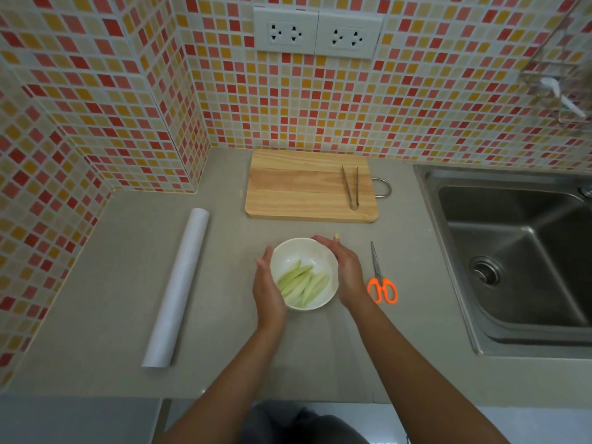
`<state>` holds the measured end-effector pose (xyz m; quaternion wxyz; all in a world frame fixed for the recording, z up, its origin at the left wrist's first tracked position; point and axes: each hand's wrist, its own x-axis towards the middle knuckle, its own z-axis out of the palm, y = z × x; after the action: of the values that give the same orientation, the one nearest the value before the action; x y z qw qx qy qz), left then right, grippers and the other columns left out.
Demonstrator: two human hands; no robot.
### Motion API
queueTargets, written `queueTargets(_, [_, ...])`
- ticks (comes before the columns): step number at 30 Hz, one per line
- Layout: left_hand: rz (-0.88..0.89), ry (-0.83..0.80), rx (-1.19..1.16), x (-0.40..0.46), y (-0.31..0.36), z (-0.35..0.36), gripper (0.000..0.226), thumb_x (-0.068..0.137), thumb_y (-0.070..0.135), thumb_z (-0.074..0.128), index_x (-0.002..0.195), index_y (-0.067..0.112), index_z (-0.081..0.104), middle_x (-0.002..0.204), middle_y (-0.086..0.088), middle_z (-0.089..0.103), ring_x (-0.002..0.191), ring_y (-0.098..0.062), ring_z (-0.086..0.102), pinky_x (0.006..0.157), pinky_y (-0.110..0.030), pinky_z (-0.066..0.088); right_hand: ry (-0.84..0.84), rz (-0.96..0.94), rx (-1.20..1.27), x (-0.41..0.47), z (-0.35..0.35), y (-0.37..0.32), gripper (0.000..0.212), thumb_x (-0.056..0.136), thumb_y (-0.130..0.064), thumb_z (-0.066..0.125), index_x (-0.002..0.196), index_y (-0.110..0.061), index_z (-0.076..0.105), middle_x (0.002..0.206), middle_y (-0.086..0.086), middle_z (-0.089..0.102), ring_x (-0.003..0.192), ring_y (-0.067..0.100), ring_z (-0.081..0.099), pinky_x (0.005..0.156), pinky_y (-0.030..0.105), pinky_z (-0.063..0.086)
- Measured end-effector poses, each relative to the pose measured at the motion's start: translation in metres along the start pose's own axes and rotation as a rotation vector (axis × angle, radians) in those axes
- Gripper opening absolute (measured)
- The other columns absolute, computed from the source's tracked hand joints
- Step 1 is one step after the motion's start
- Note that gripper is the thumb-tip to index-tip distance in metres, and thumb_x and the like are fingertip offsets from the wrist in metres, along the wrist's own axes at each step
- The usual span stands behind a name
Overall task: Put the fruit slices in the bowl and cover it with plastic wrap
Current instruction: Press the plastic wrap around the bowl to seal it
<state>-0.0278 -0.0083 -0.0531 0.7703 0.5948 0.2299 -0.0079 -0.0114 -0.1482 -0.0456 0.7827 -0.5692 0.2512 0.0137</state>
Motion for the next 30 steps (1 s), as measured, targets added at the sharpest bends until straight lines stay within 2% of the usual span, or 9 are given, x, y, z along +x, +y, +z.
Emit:
queueTargets(4, [0.003, 0.107, -0.103, -0.007, -0.002, 0.015, 0.044, 0.100, 0.044, 0.034, 0.128, 0.022, 0.060, 0.129, 0.003, 0.062, 0.120, -0.016, 0.057, 0.107, -0.040, 0.042, -0.017, 0.061, 0.150, -0.002, 0.000, 0.012, 0.034, 0.090, -0.032, 0.056, 0.113, -0.011, 0.070, 0.123, 0.016, 0.064, 0.112, 0.031, 0.063, 0.101, 0.045, 0.046])
queueTargets(9, [0.001, -0.017, -0.193, 0.008, -0.006, 0.013, 0.043, 0.100, 0.042, 0.036, 0.127, 0.018, 0.060, 0.126, -0.003, 0.064, 0.120, -0.022, 0.057, 0.108, -0.045, 0.041, 0.017, 0.116, 0.217, -0.003, -0.004, 0.026, 0.046, 0.096, -0.038, 0.044, 0.125, -0.007, 0.061, 0.130, 0.020, 0.059, 0.124, 0.037, 0.053, 0.108, 0.052, 0.038])
queueTargets(14, [-0.100, -0.227, -0.241, 0.028, -0.004, 0.010, 0.060, 0.100, 0.047, 0.024, 0.124, 0.005, 0.059, 0.133, -0.023, 0.055, 0.124, -0.036, 0.052, 0.110, -0.050, 0.036, 0.117, 0.130, 0.143, -0.011, -0.005, 0.032, 0.050, 0.095, -0.053, 0.040, 0.105, -0.014, 0.069, 0.111, 0.013, 0.070, 0.112, 0.032, 0.062, 0.101, 0.046, 0.046])
queueTargets(18, [-0.170, -0.357, -0.047, 0.044, 0.009, 0.000, 0.068, 0.098, 0.053, 0.017, 0.133, 0.007, 0.053, 0.134, -0.016, 0.057, 0.125, -0.027, 0.053, 0.112, -0.047, 0.035, 0.183, 0.028, 0.018, -0.016, -0.007, 0.028, 0.041, 0.098, -0.043, 0.043, 0.086, -0.018, 0.073, 0.090, 0.006, 0.073, 0.094, 0.024, 0.065, 0.087, 0.038, 0.049])
queueTargets(21, [-0.097, -0.246, -0.102, 0.043, 0.007, -0.009, 0.070, 0.097, 0.056, 0.016, 0.137, 0.008, 0.049, 0.146, -0.007, 0.046, 0.135, -0.015, 0.041, 0.117, -0.038, 0.026, 0.225, -0.025, 0.142, -0.016, -0.009, 0.016, 0.040, 0.098, -0.038, 0.043, 0.105, -0.009, 0.069, 0.110, 0.012, 0.068, 0.106, 0.025, 0.063, 0.095, 0.037, 0.046])
queueTargets(23, [-0.057, -0.202, -0.179, 0.032, -0.001, -0.008, 0.075, 0.095, 0.059, 0.016, 0.139, 0.006, 0.046, 0.147, -0.012, 0.044, 0.137, -0.019, 0.039, 0.118, -0.039, 0.025, 0.205, -0.002, 0.246, -0.013, -0.007, 0.010, 0.044, 0.098, -0.040, 0.041, 0.114, -0.006, 0.065, 0.118, 0.013, 0.065, 0.113, 0.025, 0.060, 0.099, 0.037, 0.045])
queueTargets(25, [-0.062, -0.173, -0.235, 0.016, -0.011, 0.001, 0.076, 0.095, 0.058, 0.019, 0.139, 0.001, 0.045, 0.144, -0.022, 0.045, 0.134, -0.032, 0.042, 0.115, -0.045, 0.030, 0.137, 0.031, 0.308, -0.012, -0.002, 0.011, 0.049, 0.099, -0.041, 0.040, 0.114, -0.001, 0.065, 0.113, 0.017, 0.064, 0.109, 0.030, 0.059, 0.103, 0.044, 0.041])
queueTargets(28, [-0.042, -0.054, -0.240, 0.006, -0.015, 0.012, 0.055, 0.100, 0.048, 0.024, 0.124, 0.013, 0.060, 0.132, -0.012, 0.059, 0.122, -0.027, 0.056, 0.103, -0.038, 0.043, 0.103, 0.057, 0.389, -0.013, 0.003, 0.018, 0.056, 0.099, -0.042, 0.036, 0.122, 0.004, 0.059, 0.115, 0.022, 0.060, 0.109, 0.036, 0.057, 0.105, 0.050, 0.038])
queueTargets(30, [-0.039, -0.102, -0.244, 0.012, -0.014, 0.014, 0.052, 0.101, 0.046, 0.024, 0.116, 0.016, 0.064, 0.129, -0.012, 0.061, 0.115, -0.025, 0.058, 0.101, -0.037, 0.044, 0.107, 0.045, 0.415, -0.013, 0.002, 0.024, 0.052, 0.099, -0.041, 0.036, 0.121, 0.000, 0.060, 0.117, 0.020, 0.060, 0.113, 0.036, 0.056, 0.105, 0.049, 0.038])
